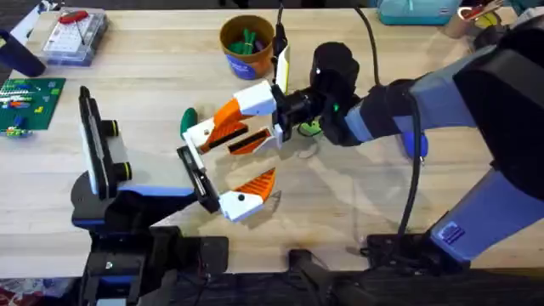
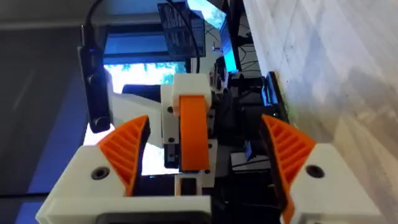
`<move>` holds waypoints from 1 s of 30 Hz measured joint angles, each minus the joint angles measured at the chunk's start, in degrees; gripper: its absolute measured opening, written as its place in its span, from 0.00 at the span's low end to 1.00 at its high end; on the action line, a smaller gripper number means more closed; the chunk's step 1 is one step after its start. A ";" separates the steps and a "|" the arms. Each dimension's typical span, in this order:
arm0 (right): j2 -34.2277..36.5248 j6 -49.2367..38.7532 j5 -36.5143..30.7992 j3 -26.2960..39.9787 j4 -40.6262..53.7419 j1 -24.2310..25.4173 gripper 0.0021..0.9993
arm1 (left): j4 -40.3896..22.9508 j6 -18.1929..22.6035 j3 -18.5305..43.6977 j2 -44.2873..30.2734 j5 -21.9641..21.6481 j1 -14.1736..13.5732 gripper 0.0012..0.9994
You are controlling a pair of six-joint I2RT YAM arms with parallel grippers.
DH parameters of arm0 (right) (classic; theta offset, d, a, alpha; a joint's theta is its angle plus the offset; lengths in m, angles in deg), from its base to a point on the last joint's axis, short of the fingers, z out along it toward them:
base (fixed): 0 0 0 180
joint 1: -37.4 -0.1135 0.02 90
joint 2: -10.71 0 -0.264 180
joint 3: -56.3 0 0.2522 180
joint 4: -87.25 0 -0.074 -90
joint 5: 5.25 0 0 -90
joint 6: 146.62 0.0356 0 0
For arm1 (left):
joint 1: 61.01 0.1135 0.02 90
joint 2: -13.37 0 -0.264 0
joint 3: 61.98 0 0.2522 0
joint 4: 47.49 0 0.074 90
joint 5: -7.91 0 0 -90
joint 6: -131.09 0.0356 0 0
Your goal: Pick up the gripper from the table and insert it into the empty holder that is missing its gripper. Then pick up a screw, insert it into the mounting hole, and use the screwdriver to tighten it. Finally, clean up the table by picking up the vegetable and placing it into the bucket.
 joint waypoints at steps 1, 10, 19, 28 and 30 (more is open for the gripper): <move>0.00 0.00 0.00 0.00 -0.01 -0.01 1.00 | 0.00 0.01 0.01 0.00 0.00 0.00 0.99; -0.01 0.00 0.00 0.00 0.00 0.01 1.00 | 0.00 0.11 0.01 0.00 0.00 0.00 0.99; -0.01 0.00 0.00 0.00 0.01 0.08 1.00 | 0.00 0.17 0.01 0.01 0.00 0.00 0.99; -2.97 -5.31 0.45 0.08 13.22 3.16 1.00 | 0.00 0.18 0.01 0.00 0.02 0.00 0.99; -5.22 -9.86 0.51 0.25 22.69 4.43 1.00 | 0.00 0.20 0.01 0.00 0.02 0.00 0.99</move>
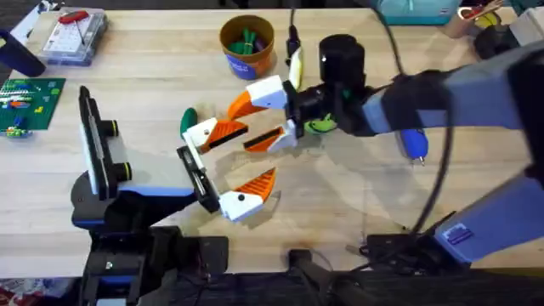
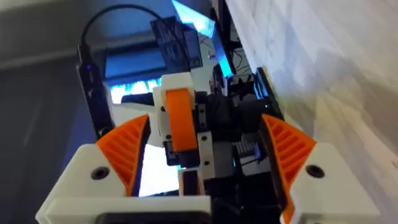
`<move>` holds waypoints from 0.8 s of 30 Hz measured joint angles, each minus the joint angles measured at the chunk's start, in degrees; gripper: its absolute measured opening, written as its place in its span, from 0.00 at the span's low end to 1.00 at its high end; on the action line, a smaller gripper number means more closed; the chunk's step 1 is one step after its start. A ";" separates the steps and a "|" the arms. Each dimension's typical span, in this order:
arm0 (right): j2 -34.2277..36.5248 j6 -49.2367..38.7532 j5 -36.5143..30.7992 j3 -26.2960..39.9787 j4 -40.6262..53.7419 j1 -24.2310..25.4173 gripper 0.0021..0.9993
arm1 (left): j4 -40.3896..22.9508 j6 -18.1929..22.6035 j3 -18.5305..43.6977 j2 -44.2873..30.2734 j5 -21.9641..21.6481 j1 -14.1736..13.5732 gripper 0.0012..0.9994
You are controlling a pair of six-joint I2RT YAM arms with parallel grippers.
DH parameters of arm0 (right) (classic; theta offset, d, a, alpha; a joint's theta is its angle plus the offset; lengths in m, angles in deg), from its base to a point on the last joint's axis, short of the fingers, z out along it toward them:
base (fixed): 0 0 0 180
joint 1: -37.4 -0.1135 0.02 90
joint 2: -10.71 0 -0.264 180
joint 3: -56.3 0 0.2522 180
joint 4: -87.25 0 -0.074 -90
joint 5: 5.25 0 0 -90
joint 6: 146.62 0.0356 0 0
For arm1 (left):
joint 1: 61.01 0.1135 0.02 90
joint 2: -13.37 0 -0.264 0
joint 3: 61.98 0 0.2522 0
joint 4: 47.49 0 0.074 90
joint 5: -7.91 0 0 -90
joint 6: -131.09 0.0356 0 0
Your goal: Pick up the gripper from the table and insert it into the empty holder that is missing its gripper. Then pick up a screw, insert it into the mounting hole, and use the screwdriver to tighten it. Finally, clean up the table by picking up the vegetable and placing it into the bucket.
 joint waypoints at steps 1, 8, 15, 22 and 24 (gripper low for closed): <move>-1.30 -2.90 0.03 0.05 4.97 0.76 1.00 | 0.00 0.00 0.00 0.00 0.00 0.00 0.99; -11.88 -22.36 0.14 0.08 30.85 8.02 1.00 | 0.00 0.02 0.00 0.00 0.01 0.00 0.99; -24.91 -36.42 -0.37 0.21 42.77 18.29 1.00 | 0.00 0.02 0.00 0.02 0.02 0.00 0.99; -34.50 -49.64 -11.75 2.40 70.42 25.30 1.00 | 0.00 0.02 0.00 0.00 0.02 0.00 0.99; -36.44 -55.18 -18.62 5.11 83.52 25.58 1.00 | 0.00 0.02 0.00 0.00 0.00 0.00 0.99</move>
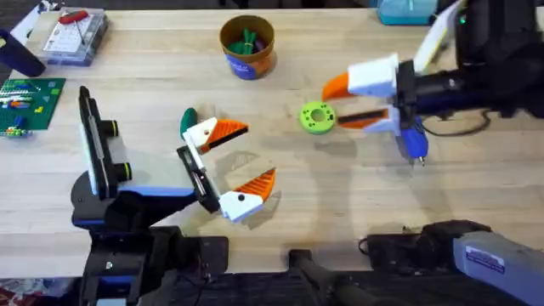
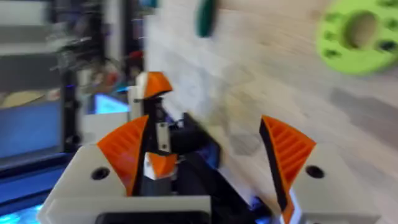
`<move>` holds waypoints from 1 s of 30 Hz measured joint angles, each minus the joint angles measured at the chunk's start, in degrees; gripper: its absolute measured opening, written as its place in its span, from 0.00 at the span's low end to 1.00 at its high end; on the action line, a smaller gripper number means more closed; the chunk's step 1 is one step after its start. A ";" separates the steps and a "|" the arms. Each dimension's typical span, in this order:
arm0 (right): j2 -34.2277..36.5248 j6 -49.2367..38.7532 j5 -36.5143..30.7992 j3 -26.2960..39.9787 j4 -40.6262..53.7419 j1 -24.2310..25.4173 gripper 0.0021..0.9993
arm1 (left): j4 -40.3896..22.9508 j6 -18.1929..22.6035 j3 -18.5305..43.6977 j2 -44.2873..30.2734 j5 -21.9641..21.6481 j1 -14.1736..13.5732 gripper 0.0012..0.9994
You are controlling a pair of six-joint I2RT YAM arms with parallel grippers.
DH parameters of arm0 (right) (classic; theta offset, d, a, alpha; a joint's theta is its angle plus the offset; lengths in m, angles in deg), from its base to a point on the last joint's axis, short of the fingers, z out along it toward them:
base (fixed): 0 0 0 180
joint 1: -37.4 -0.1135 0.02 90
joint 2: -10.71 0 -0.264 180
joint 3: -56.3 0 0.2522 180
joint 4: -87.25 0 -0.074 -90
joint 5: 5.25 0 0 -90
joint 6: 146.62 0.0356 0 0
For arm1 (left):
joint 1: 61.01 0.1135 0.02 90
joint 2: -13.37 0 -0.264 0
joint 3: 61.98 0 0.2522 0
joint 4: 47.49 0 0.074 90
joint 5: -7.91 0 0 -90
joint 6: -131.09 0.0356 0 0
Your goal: Pick up the gripper from the table and insert it into the empty holder that is missing its gripper. Then pick up a screw, insert it into the mounting hole, and use the screwdriver to tighten it. Finally, clean up the table by picking up the vegetable and placing it into the bucket.
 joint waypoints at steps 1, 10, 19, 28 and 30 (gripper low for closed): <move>-0.79 -2.54 -3.20 1.33 4.77 -0.12 1.00 | 0.00 0.00 0.00 0.01 0.01 0.00 0.99; -7.99 -15.10 -35.83 13.39 26.88 -6.20 1.00 | 0.00 0.00 0.00 0.00 0.02 0.00 0.99; -15.54 -15.04 -54.71 5.57 22.18 -11.71 1.00 | 0.00 0.00 0.00 0.00 0.02 0.00 0.99; -8.79 -12.29 -57.87 1.79 17.89 -13.29 1.00 | 0.00 0.00 0.00 0.00 0.02 0.00 0.99; -5.87 -12.21 -58.04 1.66 16.60 -14.56 1.00 | 0.00 0.00 0.00 0.01 0.02 0.00 0.99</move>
